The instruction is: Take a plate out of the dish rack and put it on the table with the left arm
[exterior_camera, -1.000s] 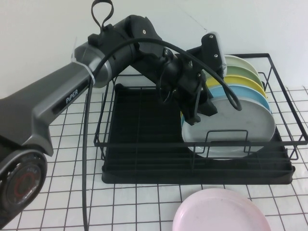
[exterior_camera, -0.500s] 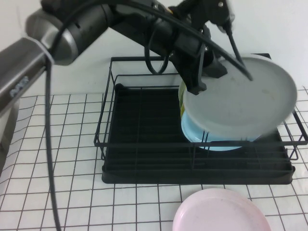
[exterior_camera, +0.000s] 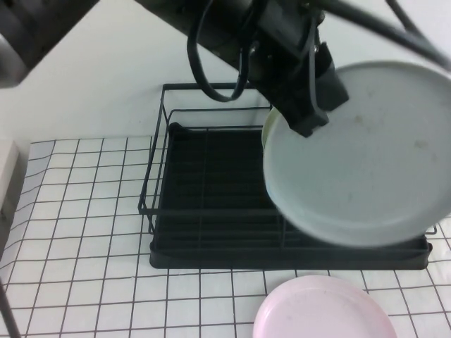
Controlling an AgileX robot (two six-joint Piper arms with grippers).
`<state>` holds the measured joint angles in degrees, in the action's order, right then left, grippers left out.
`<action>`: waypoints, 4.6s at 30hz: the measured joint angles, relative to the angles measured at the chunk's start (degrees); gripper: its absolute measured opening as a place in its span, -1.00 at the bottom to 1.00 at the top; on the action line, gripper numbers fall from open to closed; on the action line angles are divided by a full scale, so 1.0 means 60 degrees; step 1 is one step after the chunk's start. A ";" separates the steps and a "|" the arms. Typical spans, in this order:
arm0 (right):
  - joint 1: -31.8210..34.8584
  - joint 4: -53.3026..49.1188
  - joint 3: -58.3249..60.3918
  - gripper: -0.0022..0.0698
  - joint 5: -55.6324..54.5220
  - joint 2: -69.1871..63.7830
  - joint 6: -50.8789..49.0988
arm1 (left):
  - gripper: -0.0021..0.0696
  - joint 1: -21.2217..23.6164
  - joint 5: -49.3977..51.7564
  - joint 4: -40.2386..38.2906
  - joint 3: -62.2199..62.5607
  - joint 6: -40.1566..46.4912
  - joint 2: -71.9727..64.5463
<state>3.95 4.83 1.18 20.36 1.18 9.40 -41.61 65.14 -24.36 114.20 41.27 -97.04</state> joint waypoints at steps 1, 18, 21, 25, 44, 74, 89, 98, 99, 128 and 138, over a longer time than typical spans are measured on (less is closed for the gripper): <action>0.0000 0.0000 0.0000 -0.94 0.0000 0.0000 0.0000 | -0.72 -0.0091 0.0323 0.0127 0.0000 -0.0540 0.0046; 0.0000 0.0000 0.0000 -0.94 0.0000 0.0000 0.0000 | -0.72 -0.1241 -0.2409 0.0692 -0.5925 -0.5200 0.0147; 0.0000 0.0000 0.0000 -0.94 0.0000 0.0000 0.0000 | -0.72 -0.1221 -0.3114 0.0754 -0.6317 -0.5551 0.0107; 0.0000 0.0000 0.0000 -0.94 0.0000 0.0000 0.0000 | -0.72 -0.1120 -0.3442 0.0754 -0.6377 -0.5772 -0.0160; 0.0000 0.0000 0.0000 -0.94 0.0000 0.0000 0.0000 | -0.72 -0.1104 -0.3339 0.0482 -0.6376 -0.5817 -0.0774; 0.0000 0.0000 0.0000 -0.94 0.0000 0.0000 0.0000 | 0.07 -0.1143 -0.3257 0.3010 -0.6381 -0.5722 -0.0429; 0.0000 0.0000 0.0000 -0.94 0.0000 0.0000 0.0000 | -0.94 -0.1497 -0.4266 0.2865 -0.8170 -0.5508 0.4654; 0.0000 0.0000 0.0000 -0.94 0.0000 0.0000 0.0000 | -0.94 -0.1497 -0.5275 0.2691 -1.0396 -0.5508 0.7324; 0.0000 0.0000 0.0000 -0.94 0.0000 0.0000 0.0000 | -0.94 -0.1497 -0.5409 0.2576 -1.0670 -0.5508 0.7472; 0.0000 0.0000 0.0000 -0.94 0.0000 0.0000 0.0000 | -0.94 0.0297 -1.2057 0.2125 -1.7348 -0.3596 1.3059; 0.0000 0.0000 0.0000 -0.94 0.0000 0.0000 0.0000 | -0.95 0.4542 -1.1401 0.2125 -1.9030 -0.5014 1.5578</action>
<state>3.95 4.83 1.18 20.36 1.18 9.40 -14.36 -3.26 -11.61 0.03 11.18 -3.57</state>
